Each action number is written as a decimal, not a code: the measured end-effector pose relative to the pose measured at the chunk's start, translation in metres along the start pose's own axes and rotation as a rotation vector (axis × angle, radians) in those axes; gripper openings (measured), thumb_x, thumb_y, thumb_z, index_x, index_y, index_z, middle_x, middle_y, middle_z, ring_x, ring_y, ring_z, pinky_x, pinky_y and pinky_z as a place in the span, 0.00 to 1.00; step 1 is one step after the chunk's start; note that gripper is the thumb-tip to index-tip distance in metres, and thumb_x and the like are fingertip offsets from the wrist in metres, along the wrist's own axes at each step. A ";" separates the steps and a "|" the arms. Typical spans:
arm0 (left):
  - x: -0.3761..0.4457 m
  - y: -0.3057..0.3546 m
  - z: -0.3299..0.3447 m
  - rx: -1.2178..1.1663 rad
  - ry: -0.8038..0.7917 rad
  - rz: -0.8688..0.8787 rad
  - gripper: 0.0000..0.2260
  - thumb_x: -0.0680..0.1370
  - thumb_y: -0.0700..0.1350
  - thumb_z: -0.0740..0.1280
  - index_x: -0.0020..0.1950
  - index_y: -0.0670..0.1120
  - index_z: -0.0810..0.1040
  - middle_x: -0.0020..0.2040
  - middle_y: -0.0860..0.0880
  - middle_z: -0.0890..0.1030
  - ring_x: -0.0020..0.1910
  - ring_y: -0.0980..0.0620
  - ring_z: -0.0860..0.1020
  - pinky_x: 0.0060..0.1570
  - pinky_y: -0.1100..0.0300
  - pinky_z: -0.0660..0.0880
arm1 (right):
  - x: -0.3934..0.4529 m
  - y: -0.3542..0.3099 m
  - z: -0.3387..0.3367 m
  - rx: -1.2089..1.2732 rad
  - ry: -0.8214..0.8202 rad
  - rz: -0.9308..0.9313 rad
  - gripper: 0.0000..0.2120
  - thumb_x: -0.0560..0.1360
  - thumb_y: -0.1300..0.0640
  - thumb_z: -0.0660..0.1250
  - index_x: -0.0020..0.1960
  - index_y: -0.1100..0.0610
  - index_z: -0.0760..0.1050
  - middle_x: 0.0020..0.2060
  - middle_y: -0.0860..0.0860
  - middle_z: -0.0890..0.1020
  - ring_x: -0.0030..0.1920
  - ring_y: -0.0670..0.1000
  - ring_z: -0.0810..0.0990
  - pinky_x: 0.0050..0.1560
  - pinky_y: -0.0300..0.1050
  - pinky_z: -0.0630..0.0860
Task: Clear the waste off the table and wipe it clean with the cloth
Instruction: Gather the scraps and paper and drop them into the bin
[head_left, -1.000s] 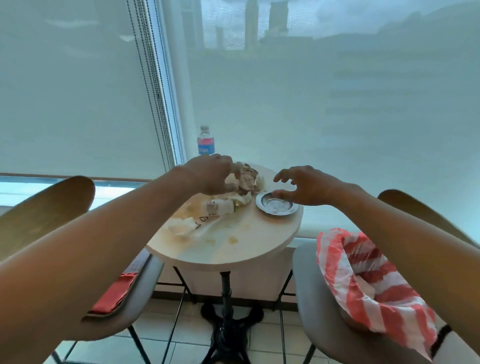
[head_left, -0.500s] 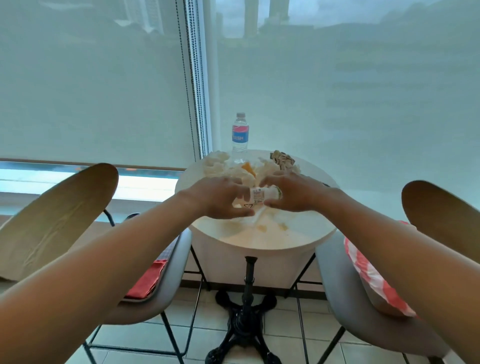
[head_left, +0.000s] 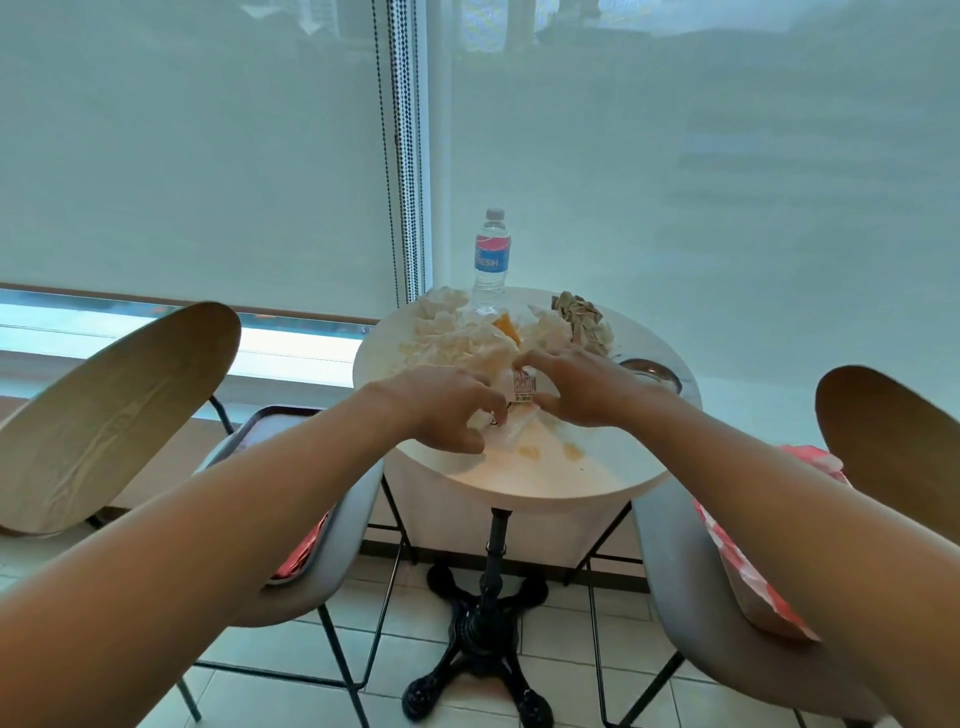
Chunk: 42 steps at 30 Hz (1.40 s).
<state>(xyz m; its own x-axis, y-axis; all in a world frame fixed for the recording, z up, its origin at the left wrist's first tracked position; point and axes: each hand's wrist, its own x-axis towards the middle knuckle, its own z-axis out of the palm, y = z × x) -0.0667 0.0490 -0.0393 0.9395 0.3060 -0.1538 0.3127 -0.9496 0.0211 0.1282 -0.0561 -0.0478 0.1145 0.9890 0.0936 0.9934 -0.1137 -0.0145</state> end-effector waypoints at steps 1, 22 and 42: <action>0.000 0.000 0.000 -0.012 -0.005 -0.005 0.18 0.75 0.54 0.68 0.65 0.61 0.76 0.63 0.55 0.75 0.60 0.51 0.74 0.60 0.51 0.74 | 0.001 0.000 0.002 -0.006 -0.005 -0.002 0.22 0.79 0.47 0.66 0.71 0.45 0.66 0.63 0.52 0.79 0.65 0.57 0.75 0.68 0.58 0.69; 0.013 -0.041 -0.003 0.186 0.291 -0.164 0.23 0.71 0.65 0.70 0.55 0.49 0.73 0.56 0.49 0.73 0.56 0.47 0.73 0.54 0.56 0.72 | 0.005 0.007 -0.032 0.179 0.019 -0.032 0.24 0.71 0.44 0.72 0.65 0.46 0.74 0.60 0.48 0.76 0.57 0.52 0.76 0.58 0.52 0.76; 0.019 -0.057 0.000 0.139 0.318 -0.035 0.15 0.72 0.61 0.67 0.51 0.53 0.73 0.49 0.53 0.78 0.48 0.49 0.76 0.45 0.55 0.76 | -0.001 0.001 -0.043 0.065 -0.069 0.018 0.23 0.70 0.46 0.76 0.64 0.48 0.78 0.55 0.47 0.75 0.53 0.49 0.75 0.53 0.47 0.75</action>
<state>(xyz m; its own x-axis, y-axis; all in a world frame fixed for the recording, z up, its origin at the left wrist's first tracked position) -0.0667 0.1086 -0.0437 0.9318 0.3237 0.1642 0.3442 -0.9316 -0.1168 0.1295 -0.0615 -0.0055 0.1295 0.9913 0.0235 0.9886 -0.1272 -0.0803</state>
